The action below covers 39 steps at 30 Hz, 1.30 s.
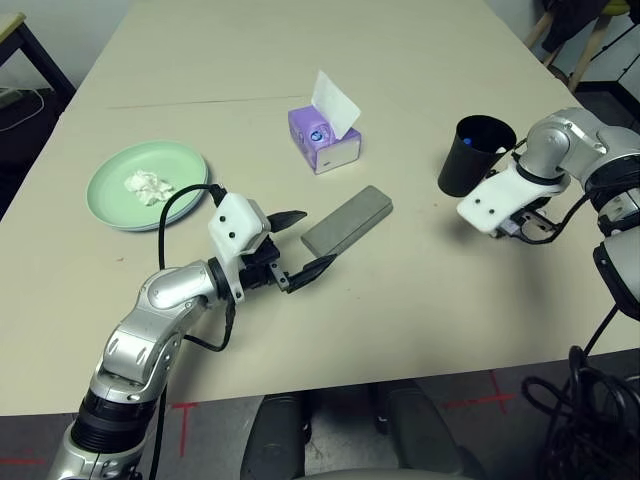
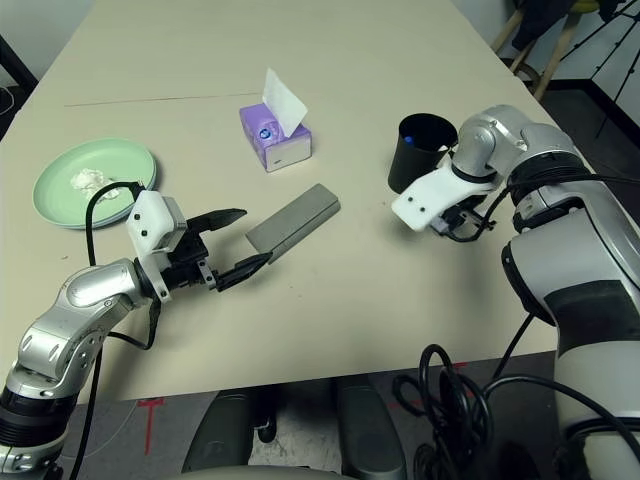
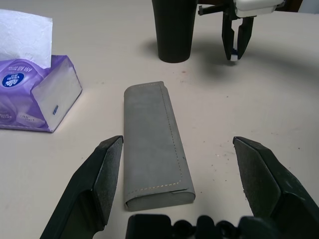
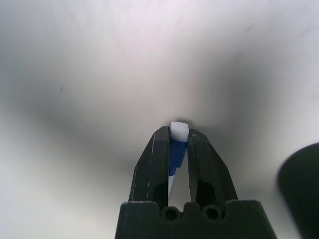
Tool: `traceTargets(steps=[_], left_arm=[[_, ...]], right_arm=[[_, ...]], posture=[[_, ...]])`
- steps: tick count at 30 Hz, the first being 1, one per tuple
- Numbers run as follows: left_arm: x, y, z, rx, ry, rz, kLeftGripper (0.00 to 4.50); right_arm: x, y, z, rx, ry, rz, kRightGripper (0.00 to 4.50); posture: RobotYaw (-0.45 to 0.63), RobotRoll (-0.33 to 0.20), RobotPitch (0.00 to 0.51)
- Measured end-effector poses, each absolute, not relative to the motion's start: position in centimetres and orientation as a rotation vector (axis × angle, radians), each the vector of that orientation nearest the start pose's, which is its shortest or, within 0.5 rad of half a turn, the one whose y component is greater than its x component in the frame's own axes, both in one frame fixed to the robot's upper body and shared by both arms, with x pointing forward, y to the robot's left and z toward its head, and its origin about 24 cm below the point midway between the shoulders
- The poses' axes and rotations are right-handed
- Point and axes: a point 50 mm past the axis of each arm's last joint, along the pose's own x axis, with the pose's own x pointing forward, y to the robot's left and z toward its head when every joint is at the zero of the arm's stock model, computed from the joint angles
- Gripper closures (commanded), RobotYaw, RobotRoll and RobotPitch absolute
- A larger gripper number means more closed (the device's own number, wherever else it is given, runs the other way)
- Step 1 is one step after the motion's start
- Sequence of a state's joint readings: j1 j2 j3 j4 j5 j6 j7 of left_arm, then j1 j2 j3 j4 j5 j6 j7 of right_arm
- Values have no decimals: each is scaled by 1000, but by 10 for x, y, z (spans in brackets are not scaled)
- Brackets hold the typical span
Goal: Organize and tidy the items on the table.
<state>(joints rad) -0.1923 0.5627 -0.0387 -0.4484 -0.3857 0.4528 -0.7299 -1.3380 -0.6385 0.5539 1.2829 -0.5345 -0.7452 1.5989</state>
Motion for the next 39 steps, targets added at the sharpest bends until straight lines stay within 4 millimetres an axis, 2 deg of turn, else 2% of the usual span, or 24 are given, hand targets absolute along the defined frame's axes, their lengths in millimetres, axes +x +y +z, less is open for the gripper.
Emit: traceTargets(steps=[4, 7, 11, 14, 17, 20, 23, 30, 36, 39], left_arm=[[251, 156, 151, 265, -21, -949, 0], [253, 154, 156, 275, -47, -964, 0], [257, 155, 152, 267, -31, -965, 0], [261, 155, 153, 269, -36, -973, 0], [262, 154, 154, 270, -43, -982, 0], [263, 152, 156, 275, -56, -992, 0], [265, 151, 159, 279, -68, -996, 0], [267, 153, 156, 279, -62, -989, 0], [268, 153, 156, 285, -67, -997, 0], [271, 152, 154, 285, -60, -1005, 0]], right_arm=[[369, -193, 205, -1431, 608, 1555, 4108], [370, -175, 224, -1309, 455, 1538, 4183], [355, -165, 249, -1063, 346, 1570, 4187], [344, -157, 261, -925, 307, 1624, 4188], [336, -152, 264, -863, 310, 1662, 4188], [335, -152, 265, -810, 316, 1662, 4189], [339, -145, 273, -753, 237, 1647, 4189], [353, -143, 297, -559, -35, 1393, 4190], [362, -152, 293, -393, -157, 1176, 4191], [361, -158, 302, -314, -286, 1036, 4191]], posture=[[41, 0, 187], [30, 0, 184], [12, 0, 179], [1, 0, 175], [-5, 0, 173], [-7, 0, 168], [-5, 0, 163], [-15, 0, 153], [-45, 0, 141], [-52, 0, 137]])
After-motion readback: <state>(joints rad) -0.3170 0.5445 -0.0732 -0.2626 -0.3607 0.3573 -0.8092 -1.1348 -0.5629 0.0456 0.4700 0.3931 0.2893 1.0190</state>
